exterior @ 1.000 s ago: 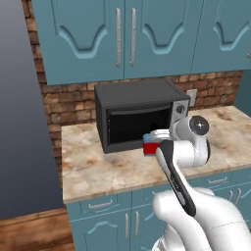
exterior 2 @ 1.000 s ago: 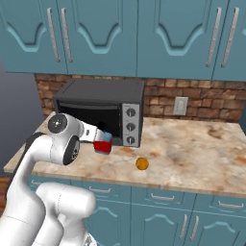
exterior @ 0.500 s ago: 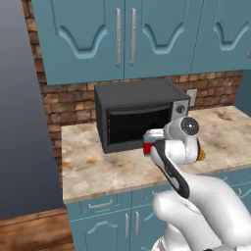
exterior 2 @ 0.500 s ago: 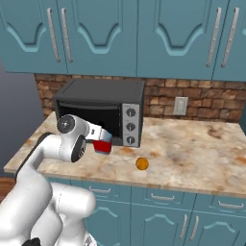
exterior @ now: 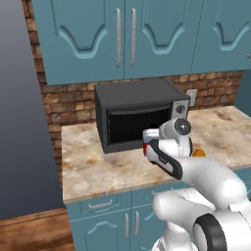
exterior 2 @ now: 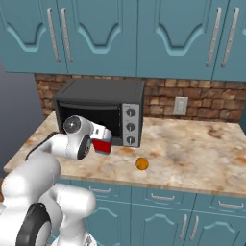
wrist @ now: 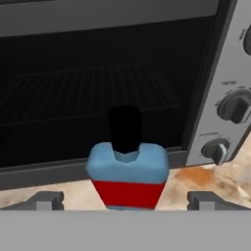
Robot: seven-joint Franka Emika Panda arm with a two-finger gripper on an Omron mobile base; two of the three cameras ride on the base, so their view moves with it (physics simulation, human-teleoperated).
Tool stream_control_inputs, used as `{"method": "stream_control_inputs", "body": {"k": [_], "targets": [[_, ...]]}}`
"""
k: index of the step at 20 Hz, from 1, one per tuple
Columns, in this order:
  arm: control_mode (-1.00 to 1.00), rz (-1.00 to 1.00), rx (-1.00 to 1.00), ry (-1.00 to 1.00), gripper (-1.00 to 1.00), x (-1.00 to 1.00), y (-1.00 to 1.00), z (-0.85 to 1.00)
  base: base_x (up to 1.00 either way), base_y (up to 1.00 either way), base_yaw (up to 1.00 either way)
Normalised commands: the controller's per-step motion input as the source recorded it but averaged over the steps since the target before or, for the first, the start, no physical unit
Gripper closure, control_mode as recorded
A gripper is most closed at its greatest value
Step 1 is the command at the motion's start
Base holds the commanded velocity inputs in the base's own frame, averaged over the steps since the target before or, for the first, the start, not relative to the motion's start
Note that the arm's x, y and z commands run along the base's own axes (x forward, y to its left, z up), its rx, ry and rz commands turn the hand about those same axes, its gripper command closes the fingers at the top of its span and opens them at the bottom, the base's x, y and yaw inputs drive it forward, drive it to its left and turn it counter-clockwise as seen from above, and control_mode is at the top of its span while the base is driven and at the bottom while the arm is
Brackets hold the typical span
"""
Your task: Place the beer and liquor on the top shelf of the fridge to keep them out of children's reach, and place the orange on lower shelves for easy access.
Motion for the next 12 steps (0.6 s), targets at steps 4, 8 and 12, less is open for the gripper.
{"method": "stream_control_inputs", "body": {"k": [4, 8, 12], "targets": [[-1.00, 0.00, 0.00, 0.00, -1.00, 0.36, 0.00, -0.23, 0.00, 0.00, 0.00], [-1.00, 0.00, 0.00, 0.00, -1.00, 0.37, 0.00, -0.22, 0.00, 0.00, 0.00], [-1.00, 0.00, 0.00, 0.00, -1.00, 0.34, 0.00, -0.16, 0.00, 0.00, 0.00]]}}
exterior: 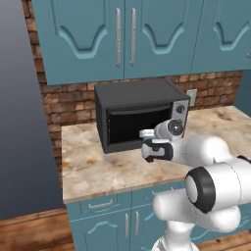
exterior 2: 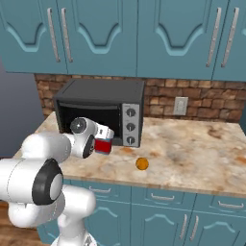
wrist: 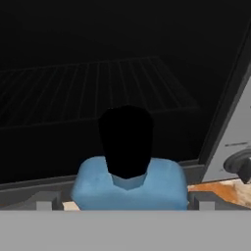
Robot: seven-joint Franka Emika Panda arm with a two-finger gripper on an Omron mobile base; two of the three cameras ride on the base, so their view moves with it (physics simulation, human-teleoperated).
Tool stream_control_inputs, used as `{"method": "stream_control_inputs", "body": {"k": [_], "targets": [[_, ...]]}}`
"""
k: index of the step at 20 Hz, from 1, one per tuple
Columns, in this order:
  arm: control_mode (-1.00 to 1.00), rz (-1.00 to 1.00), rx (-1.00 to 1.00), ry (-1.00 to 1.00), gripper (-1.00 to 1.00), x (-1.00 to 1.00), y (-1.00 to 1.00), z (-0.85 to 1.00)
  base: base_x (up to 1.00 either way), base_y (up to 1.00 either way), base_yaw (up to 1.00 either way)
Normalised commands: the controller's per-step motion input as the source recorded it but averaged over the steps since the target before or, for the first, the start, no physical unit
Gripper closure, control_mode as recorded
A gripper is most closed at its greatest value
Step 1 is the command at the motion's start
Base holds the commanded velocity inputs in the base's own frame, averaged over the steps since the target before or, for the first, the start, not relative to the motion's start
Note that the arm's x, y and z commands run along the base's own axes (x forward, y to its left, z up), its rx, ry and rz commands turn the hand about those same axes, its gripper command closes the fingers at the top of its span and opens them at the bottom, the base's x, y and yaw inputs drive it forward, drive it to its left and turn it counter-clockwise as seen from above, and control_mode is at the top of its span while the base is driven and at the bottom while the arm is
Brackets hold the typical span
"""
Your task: Place the beer and liquor on the top shelf of the fridge to keep them out of children's reach, and place the orange on lower shelves for easy access.
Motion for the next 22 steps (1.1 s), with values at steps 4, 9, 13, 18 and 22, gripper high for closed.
{"method": "stream_control_inputs", "body": {"k": [4, 9, 13, 18, 22], "targets": [[-1.00, 0.00, 0.00, 0.00, -1.00, 0.31, 0.00, -0.13, 0.00, 0.00, 0.00], [-1.00, 0.00, 0.00, 0.00, -1.00, 0.29, 0.00, -0.13, 0.00, 0.00, 0.00], [-1.00, 0.00, 0.00, 0.00, -1.00, 0.29, 0.00, -0.15, 0.00, 0.00, 0.00], [-1.00, 0.00, 0.00, -0.01, -1.00, 0.29, -0.01, -0.14, 0.00, 0.00, 0.00], [-1.00, 0.00, 0.00, -0.01, -1.00, 0.28, -0.05, -0.15, 0.00, 0.00, 0.00]]}}
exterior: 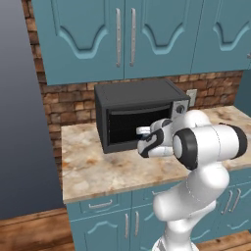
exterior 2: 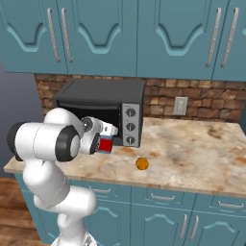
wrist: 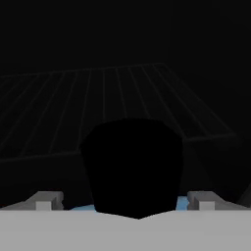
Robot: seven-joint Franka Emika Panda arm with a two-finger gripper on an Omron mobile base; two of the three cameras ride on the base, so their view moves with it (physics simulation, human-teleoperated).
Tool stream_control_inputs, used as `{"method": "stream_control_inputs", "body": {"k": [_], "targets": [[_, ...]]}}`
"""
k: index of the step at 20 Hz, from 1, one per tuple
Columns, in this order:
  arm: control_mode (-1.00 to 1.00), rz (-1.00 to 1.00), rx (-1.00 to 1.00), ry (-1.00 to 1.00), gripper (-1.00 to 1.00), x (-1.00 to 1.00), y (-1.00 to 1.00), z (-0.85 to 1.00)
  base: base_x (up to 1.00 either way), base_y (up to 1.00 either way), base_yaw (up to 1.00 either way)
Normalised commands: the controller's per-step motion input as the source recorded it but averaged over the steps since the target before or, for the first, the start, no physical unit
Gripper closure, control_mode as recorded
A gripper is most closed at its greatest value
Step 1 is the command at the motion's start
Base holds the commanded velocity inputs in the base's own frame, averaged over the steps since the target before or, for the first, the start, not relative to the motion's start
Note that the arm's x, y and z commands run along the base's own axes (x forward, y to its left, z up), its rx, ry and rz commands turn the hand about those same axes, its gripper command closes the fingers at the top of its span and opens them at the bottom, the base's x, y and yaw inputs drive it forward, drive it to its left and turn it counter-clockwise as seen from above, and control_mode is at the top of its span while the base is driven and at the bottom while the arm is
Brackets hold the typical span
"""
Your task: Place the beer and liquor on the top shelf of the fridge to keep them out of children's reach, and place the orange on lower shelves for easy access.
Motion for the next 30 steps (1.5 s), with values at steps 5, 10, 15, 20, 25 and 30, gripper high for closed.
{"method": "stream_control_inputs", "body": {"k": [5, 10, 15, 20, 25, 30], "targets": [[-1.00, 0.00, 0.00, 0.00, 1.00, 0.26, -0.02, -0.17, 0.00, 0.00, 0.00], [-1.00, 0.01, 0.00, 0.00, 1.00, 0.25, 0.00, -0.11, 0.00, 0.00, 0.00], [-1.00, 0.07, 0.00, -0.01, 1.00, 0.05, 0.00, 0.12, 0.00, 0.00, 0.00], [-1.00, 0.10, 0.00, -0.10, 1.00, -0.13, -0.03, 0.92, 0.00, 0.00, 0.00], [-1.00, 0.06, -0.01, -0.01, 1.00, -0.16, -0.15, 1.00, 0.00, 0.00, 0.00], [-1.00, 0.01, -0.09, 0.11, 1.00, -0.55, -0.30, 0.92, 0.00, 0.00, 0.00]]}}
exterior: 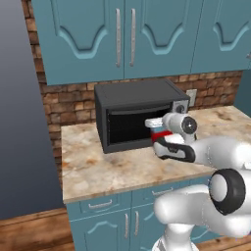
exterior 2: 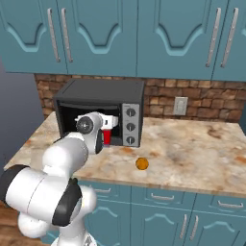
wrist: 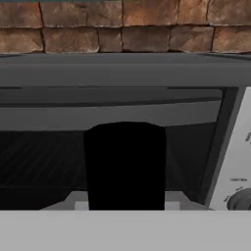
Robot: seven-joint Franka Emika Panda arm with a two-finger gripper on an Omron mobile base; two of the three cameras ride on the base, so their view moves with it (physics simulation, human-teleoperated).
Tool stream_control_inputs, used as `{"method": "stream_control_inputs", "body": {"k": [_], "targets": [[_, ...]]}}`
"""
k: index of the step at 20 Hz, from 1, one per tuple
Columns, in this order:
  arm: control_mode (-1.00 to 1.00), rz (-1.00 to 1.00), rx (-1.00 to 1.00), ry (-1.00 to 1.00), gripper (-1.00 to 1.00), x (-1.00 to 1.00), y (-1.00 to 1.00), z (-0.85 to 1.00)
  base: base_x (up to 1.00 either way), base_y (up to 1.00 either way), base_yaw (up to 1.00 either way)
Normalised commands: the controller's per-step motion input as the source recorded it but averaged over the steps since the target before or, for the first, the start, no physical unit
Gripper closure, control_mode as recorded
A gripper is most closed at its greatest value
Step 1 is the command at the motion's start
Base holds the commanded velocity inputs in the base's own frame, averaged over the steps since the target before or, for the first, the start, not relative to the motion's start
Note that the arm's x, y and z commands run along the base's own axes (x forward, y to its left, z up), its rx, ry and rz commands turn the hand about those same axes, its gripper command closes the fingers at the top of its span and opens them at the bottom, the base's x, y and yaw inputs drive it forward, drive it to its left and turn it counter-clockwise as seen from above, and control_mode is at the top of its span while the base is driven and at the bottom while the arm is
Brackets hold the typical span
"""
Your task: Place the beer and liquor on the top shelf of the fridge to keep them out of children's reach, and place the orange on lower shelves for easy access.
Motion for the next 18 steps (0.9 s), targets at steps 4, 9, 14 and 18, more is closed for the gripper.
{"method": "stream_control_inputs", "body": {"k": [4, 9, 14, 18], "targets": [[-1.00, 0.00, -0.13, 0.15, 1.00, -0.97, -0.22, 0.72, 0.00, 0.00, 0.00], [-1.00, 0.04, -0.15, 0.08, 1.00, -1.00, -0.11, 0.41, 0.00, 0.00, 0.00], [-1.00, 0.05, -0.05, 0.00, 1.00, -1.00, 0.00, 0.46, 0.00, 0.00, 0.00], [-1.00, 0.01, 0.00, 0.00, 1.00, -0.83, 0.00, 0.89, 0.00, 0.00, 0.00]]}}
